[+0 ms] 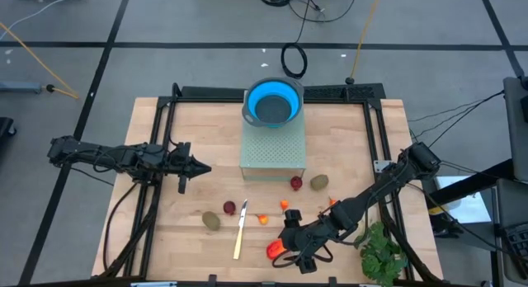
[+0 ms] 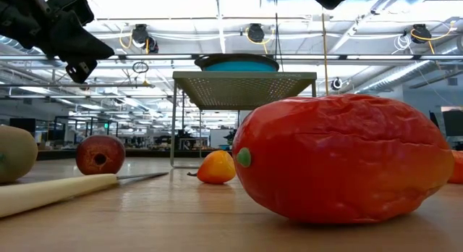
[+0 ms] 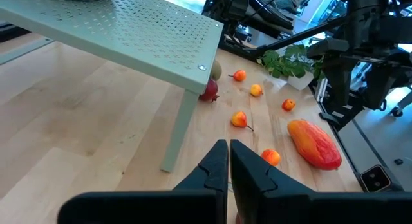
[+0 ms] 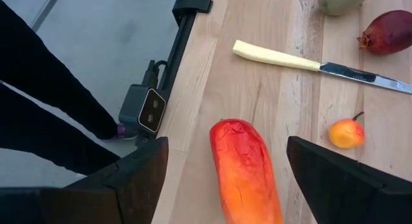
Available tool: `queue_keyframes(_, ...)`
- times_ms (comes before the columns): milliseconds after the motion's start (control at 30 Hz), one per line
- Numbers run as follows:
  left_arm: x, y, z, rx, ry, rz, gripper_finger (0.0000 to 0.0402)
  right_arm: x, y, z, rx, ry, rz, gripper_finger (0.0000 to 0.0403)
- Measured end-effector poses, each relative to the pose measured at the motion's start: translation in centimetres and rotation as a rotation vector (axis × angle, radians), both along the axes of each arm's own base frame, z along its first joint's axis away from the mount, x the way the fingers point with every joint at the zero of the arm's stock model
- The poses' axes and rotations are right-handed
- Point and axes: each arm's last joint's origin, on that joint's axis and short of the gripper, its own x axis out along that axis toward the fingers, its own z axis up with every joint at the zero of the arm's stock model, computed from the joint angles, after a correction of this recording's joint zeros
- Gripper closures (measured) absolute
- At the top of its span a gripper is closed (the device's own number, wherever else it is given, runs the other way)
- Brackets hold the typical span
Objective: Pick & Place Fruit
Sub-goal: Put the mango into the blue strainer bowl on the shelf
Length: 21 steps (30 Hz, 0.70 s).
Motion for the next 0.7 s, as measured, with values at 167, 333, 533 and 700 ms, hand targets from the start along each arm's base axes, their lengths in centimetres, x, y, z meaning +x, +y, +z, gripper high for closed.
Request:
queue_keyframes(167,0.0,0.01,0.0,0.01,-0.001,0.0,0.0398,0.0,0.0,0.0,-0.006,-0.002,0.005,0.0052)
queue_keyframes(333,0.0,0.03,0.0,0.023,-0.001,0.004,0.0387,-0.04,-0.03,-0.05,-0.025,-0.005,0.023,0.0008)
queue_keyframes(533,0.0,0.03,0.0,0.094,-0.002,-0.015,0.0385,0.0,0.0,0.0,-0.011,-0.006,0.012,0.0012)
queue_keyframes(700,0.0,0.03,0.0,0.141,-0.003,-0.027,0.0385,-0.01,0.02,0.0,0.019,0.009,-0.018,0.0013)
